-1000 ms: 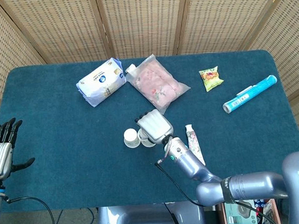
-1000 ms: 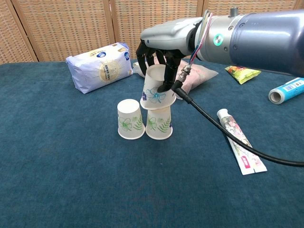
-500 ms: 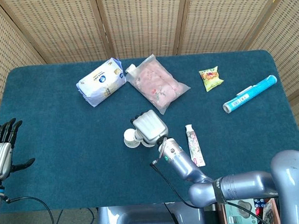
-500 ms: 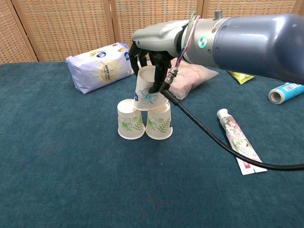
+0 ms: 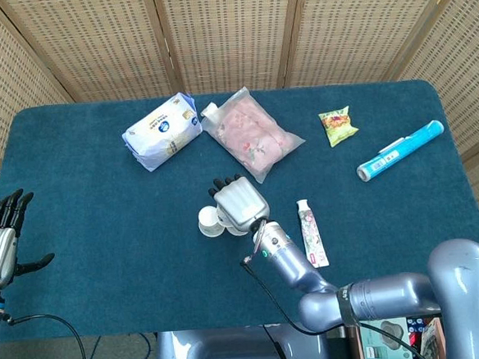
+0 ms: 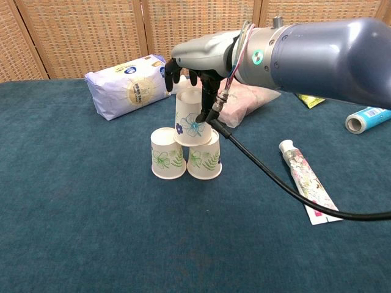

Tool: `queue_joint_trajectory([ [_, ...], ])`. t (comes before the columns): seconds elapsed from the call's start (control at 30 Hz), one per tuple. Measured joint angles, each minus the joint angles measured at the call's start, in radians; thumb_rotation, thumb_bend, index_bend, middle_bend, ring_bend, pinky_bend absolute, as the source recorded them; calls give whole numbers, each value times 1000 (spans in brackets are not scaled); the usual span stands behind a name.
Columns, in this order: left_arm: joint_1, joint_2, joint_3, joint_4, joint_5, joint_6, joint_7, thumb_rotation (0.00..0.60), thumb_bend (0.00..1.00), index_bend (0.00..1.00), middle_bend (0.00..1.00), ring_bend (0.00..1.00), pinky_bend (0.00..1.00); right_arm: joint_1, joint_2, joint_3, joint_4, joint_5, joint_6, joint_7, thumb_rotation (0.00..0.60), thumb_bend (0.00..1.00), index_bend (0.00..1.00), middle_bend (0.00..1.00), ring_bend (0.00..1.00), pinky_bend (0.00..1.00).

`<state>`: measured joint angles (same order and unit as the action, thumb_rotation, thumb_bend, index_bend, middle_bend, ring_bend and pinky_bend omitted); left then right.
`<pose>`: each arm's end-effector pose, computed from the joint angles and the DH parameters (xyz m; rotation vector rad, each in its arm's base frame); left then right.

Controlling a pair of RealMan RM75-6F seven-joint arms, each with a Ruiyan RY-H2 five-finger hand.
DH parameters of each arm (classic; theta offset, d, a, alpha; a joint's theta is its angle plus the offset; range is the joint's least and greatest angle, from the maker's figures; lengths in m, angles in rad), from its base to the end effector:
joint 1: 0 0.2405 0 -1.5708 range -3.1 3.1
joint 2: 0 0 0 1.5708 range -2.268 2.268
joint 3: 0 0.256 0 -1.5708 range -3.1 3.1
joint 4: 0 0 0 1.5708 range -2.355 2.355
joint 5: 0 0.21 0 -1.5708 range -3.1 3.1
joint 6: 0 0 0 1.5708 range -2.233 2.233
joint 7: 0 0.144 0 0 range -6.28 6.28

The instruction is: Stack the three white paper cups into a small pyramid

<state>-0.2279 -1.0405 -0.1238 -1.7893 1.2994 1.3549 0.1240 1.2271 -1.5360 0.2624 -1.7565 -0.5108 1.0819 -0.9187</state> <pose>-0.2757 0.2328 0.1684 -1.3718 -0.9438 -0.8827 0.0194 -0.3498 -0.0156 2.0328 -0.6710 0.8226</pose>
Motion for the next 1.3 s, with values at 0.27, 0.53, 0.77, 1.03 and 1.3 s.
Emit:
queue_joint_trajectory([
  [0.27, 0, -2, 2, -2, 4, 0, 3, 600, 154, 0, 0, 0, 0, 9, 9, -1, -37, -5, 5, 14, 600, 306, 174, 175, 246, 274],
  [0.53, -1, 4, 0, 1, 2, -7, -14, 600, 154, 0, 0, 0, 0, -1, 52, -20, -116, -63, 56, 6, 600, 297, 157, 150, 235, 252],
  [0.77, 6, 11, 6, 2, 33, 6, -40, 600, 154, 0, 0, 0, 0, -94, 189, -75, -256, -250, 144, 43, 600, 204, 111, 96, 172, 154],
  [1.03, 36, 7, 28, 11, 76, 48, -70, 600, 154, 0, 0, 0, 0, -314, 357, -215, -284, -636, 281, 262, 600, 158, 101, 79, 129, 111],
  [1.3, 80, -29, 52, 66, 130, 118, -103, 600, 155, 0, 0, 0, 0, -649, 408, -378, -4, -906, 495, 712, 600, 108, 9, 1, 3, 0],
])
